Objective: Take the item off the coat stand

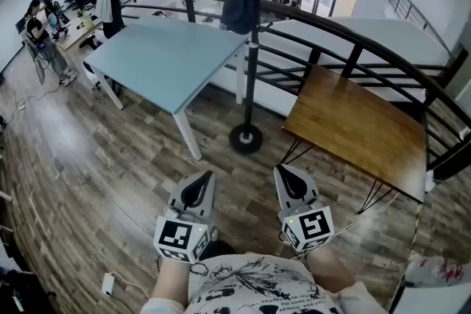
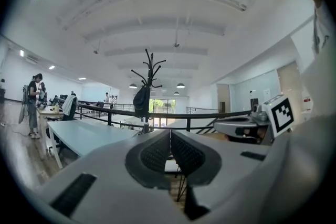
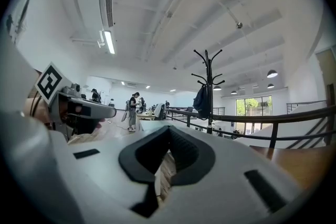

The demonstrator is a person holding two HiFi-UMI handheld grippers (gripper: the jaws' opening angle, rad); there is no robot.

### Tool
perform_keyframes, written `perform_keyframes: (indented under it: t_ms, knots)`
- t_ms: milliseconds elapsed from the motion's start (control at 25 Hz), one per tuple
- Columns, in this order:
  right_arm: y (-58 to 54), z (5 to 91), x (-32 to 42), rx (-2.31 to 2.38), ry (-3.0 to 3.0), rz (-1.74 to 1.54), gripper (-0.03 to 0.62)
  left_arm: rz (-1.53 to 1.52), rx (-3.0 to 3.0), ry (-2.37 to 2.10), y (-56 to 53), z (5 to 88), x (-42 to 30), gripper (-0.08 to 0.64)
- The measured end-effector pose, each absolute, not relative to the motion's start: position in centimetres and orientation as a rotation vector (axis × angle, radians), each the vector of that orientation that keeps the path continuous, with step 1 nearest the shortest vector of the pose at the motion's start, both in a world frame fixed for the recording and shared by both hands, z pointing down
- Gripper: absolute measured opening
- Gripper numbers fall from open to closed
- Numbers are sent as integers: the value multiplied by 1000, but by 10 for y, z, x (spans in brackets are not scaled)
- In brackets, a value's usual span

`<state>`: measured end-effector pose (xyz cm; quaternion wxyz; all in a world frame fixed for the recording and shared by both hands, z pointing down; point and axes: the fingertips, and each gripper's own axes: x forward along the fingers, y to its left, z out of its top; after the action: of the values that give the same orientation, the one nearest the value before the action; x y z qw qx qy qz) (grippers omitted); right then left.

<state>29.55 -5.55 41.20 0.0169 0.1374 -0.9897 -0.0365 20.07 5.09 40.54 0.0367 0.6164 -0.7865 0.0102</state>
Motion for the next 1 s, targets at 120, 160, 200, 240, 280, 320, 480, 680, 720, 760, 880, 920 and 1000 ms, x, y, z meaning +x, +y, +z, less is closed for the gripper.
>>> perform_keyframes:
  t_ms: [120,160,200,240,280,320,480,680,720,760,880,920,1000]
  knots:
    - [-56,414,260,465,-3069,-86,-6,-47,1907,-2375,49,406,164,5]
    - [-55,414,247,475,-3068,-82,-6,-47,1916,-2368,49,405,151,5]
    - [-54,413,233,488,-3067,-86,-6,-36,1922,-2363,48,403,136,5]
    - [-53,411,219,506,-3064,-96,-6,-23,1928,-2360,48,400,120,5]
    - [-52,409,204,526,-3061,-107,-6,-16,1940,-2355,49,399,104,5]
    - [-51,408,190,544,-3058,-113,-6,-15,1953,-2350,51,400,87,5]
    - [-45,400,139,605,-3057,-113,-6,24,1968,-2358,62,396,27,5]
    - [-39,393,86,628,-3043,-105,-6,39,1972,-2347,70,397,-31,5]
    - [-38,395,76,619,-3035,-103,-6,35,1959,-2350,71,398,-42,5]
    - [-39,397,67,610,-3027,-102,-6,30,1946,-2352,72,399,-51,5]
    - [-46,399,41,597,-3020,-103,-6,30,1917,-2353,71,406,-76,5]
    - [-51,399,32,594,-3022,-104,-6,30,1906,-2356,69,408,-84,5]
    - [-61,401,14,582,-3025,-101,-6,20,1887,-2362,62,411,-100,5]
